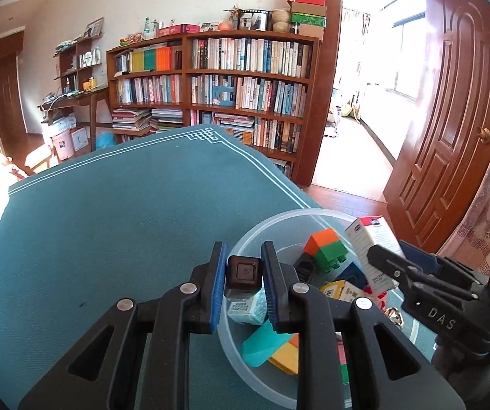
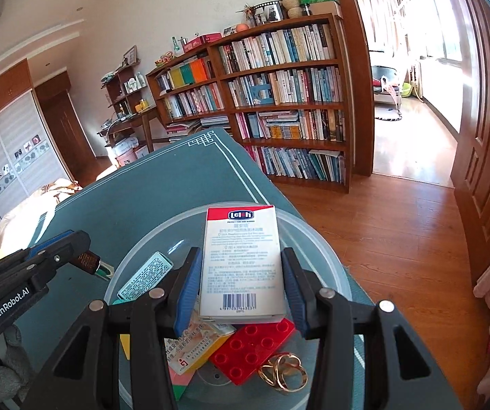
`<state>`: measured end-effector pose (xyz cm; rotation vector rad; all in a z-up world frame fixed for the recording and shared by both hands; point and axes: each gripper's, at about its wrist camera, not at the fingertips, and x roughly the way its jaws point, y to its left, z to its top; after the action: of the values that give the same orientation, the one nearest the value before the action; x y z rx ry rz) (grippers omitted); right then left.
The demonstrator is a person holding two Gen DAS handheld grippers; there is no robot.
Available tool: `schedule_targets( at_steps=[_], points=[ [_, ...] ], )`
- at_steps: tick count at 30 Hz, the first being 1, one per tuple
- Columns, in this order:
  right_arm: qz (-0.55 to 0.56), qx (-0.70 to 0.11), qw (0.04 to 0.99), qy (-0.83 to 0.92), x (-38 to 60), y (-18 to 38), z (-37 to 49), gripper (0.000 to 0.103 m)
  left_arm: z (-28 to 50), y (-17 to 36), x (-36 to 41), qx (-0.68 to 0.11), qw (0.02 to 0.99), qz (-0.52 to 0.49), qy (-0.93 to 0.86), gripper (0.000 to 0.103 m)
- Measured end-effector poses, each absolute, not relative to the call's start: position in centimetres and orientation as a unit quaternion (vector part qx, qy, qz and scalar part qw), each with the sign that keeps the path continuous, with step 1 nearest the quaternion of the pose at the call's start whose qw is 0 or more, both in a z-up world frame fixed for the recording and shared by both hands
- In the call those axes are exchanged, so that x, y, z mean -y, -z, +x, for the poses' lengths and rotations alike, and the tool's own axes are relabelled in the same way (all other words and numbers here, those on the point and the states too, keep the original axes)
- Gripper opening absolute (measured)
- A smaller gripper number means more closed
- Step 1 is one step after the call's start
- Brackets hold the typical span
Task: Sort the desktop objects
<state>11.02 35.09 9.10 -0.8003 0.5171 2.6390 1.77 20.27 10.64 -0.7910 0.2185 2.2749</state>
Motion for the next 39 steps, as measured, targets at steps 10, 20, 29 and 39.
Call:
schedule_targets(
  at_steps=[10,20,29,39],
  points=[
    [-0.295,-0.194,0.168,-0.92,-36.2,-8.4,11.6,0.081,1.9,-9.9,-23.3,-0.064,0.402,-0.341,-0.847,0.07],
    [-0.328,-0.156,0.172,-0.916,-35.2,-7.9,12.3,0.082,2.3,-9.7,-21.8,-0.084,0.339,-0.331,-0.877,0.07],
    [-0.328,-0.118,0.197,-0.916,-33.9,-9.2,13.4,0.086,4.2,-9.6,-20.4,-0.112,0.245,-0.31,-0.912,0.074],
    [-0.327,-0.086,0.205,-0.918,-32.3,-9.7,13.7,0.095,4.5,-8.8,-18.1,-0.082,0.241,-0.338,-0.906,0.075]
  ],
)
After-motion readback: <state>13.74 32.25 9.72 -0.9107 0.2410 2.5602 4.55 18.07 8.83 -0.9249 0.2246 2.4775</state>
